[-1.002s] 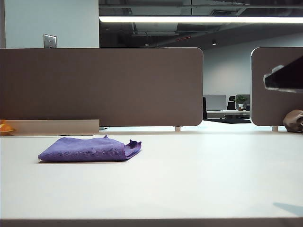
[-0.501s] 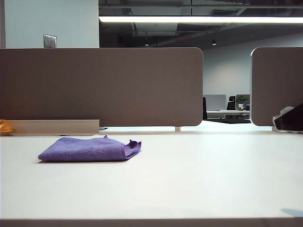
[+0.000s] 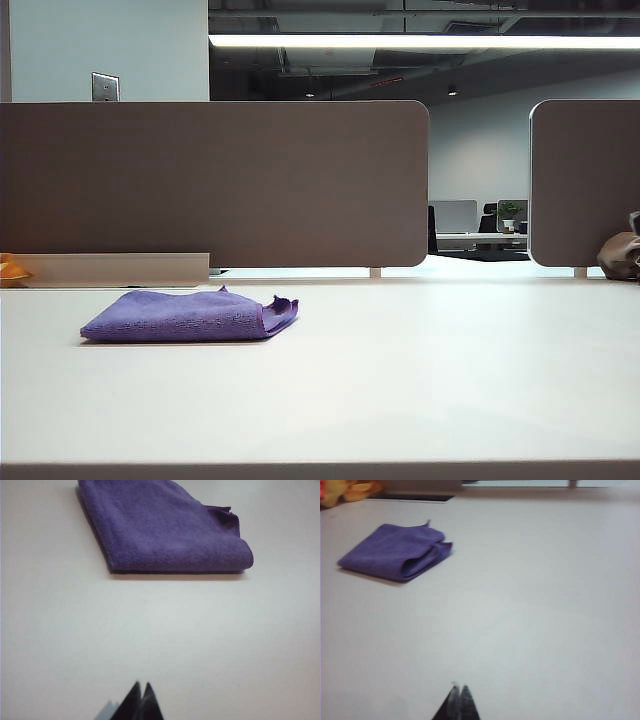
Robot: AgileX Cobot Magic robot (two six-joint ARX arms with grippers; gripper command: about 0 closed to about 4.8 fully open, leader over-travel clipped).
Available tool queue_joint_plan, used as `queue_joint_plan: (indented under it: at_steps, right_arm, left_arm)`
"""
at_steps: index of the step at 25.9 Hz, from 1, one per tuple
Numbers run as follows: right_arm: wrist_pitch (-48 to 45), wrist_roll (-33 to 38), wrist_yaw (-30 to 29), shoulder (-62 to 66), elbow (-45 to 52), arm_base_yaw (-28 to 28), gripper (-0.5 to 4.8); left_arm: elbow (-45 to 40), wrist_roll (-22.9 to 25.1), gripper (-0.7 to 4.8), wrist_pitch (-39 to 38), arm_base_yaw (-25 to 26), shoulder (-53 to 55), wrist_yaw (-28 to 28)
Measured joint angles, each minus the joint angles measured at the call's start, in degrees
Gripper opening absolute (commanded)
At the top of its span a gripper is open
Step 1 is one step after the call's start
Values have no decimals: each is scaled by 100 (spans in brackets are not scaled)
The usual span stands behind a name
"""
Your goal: Fold the bottom of the cloth upward, then fold it vertically to form a square shape.
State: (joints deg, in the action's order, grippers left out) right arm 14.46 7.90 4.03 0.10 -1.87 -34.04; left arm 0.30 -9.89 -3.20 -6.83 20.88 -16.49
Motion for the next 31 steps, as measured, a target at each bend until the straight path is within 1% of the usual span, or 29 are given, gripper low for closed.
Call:
queue_joint_plan:
  at_steps: [8, 18, 22, 24, 29, 30, 31]
  right_arm:
    - [0, 0, 17, 0, 0, 780, 0]
    - [0, 0, 4, 0, 0, 815, 0]
    - [0, 0, 2, 0, 0, 835, 0]
    - [0, -2, -4, 0, 0, 964, 0]
    - [0, -2, -9, 0, 0, 1434, 0]
    - [0, 0, -7, 0, 0, 1545, 0]
    - [0, -2, -4, 0, 0, 1742, 0]
  left_arm:
    - [0, 0, -1, -7, 0, -46, 0]
    - [4, 0, -1, -52, 2, -1283, 2]
    - [4, 2, -1, -50, 4, -1558, 2]
    - [2, 2, -1, -76, 11, -1626, 2]
    - [2, 0, -1, -79, 286, -1764, 2]
    - [2, 2, -1, -81, 385, -1808, -4]
    - [2, 2, -1, -81, 588, -1917, 4]
